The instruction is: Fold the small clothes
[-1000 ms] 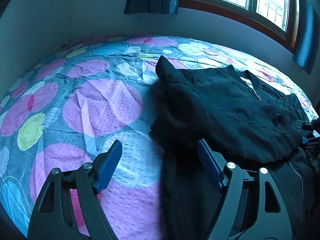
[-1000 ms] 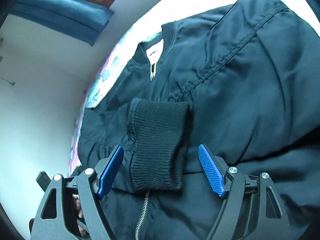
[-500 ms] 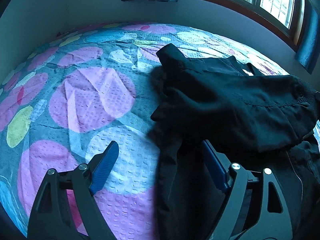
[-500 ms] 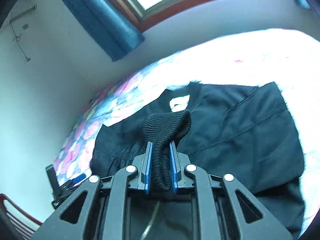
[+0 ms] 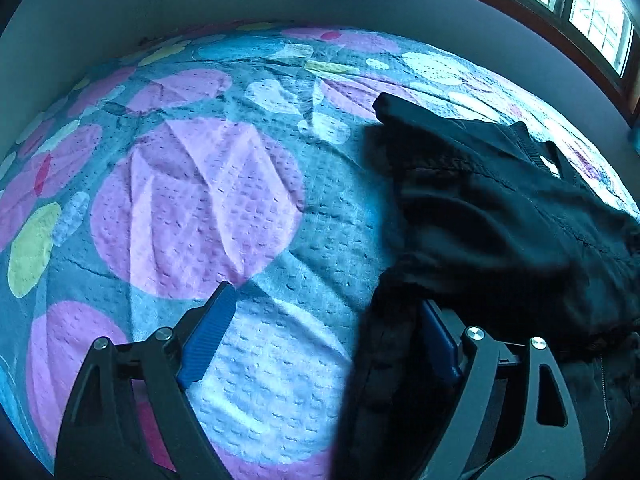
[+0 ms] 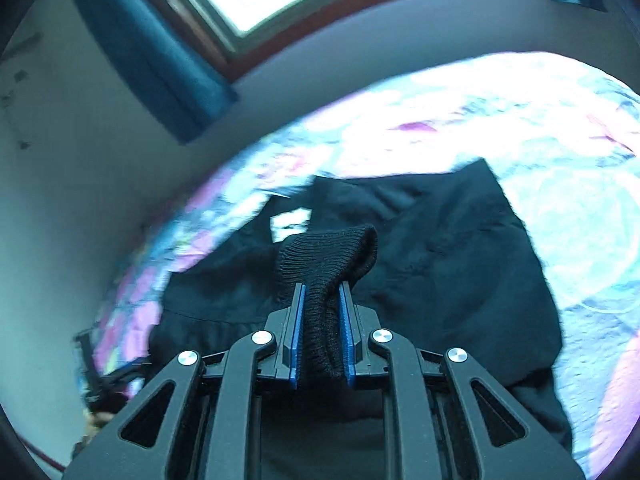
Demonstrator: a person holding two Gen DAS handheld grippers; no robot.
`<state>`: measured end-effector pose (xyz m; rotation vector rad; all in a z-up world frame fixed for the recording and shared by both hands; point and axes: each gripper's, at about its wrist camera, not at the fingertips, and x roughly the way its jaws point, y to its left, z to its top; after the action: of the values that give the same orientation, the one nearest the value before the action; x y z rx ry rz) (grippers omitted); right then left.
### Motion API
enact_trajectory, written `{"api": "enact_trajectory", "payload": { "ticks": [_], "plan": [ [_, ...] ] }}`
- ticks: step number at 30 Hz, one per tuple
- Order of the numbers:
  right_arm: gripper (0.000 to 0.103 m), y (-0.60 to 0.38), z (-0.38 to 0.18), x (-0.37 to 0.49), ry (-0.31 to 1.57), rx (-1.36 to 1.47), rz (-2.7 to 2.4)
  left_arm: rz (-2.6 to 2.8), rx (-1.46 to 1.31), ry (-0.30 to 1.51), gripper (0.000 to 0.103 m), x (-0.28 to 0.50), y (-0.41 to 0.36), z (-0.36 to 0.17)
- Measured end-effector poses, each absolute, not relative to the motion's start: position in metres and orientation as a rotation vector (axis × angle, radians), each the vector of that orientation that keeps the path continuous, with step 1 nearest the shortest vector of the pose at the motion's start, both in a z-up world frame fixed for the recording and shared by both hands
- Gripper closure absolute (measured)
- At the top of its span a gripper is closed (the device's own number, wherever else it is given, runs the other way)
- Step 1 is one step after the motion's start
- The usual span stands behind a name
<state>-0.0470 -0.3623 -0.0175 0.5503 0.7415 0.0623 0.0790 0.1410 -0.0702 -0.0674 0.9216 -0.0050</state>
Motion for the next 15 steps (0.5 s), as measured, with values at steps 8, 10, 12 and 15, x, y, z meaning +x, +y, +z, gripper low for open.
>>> {"api": "enact_trajectory", "payload": {
  "ticks": [8, 10, 12, 15],
  "plan": [
    [0.087, -0.38, -0.068, -0.04, 0.863, 0.65, 0.046, 0.004, -0.058, 0.925, 0.015, 0.08, 0.139, -0.071],
    [0.087, -0.379, -0.062, -0.043, 0.853, 0.627, 0.046, 0.007, -0.051, 0.925, 0.015, 0.081, 0.139, -0.072],
    [0.086, -0.379, -0.063, -0.039, 0.87, 0.602, 0.032, 0.008, -0.051, 0.927, 0.014, 0.081, 0.139, -0.073],
    [0.086, -0.384, -0.071, -0.039, 0.879, 0.649, 0.034, 0.007, -0.051, 0.927, 0.014, 0.081, 0.139, -0.073]
  ]
}}
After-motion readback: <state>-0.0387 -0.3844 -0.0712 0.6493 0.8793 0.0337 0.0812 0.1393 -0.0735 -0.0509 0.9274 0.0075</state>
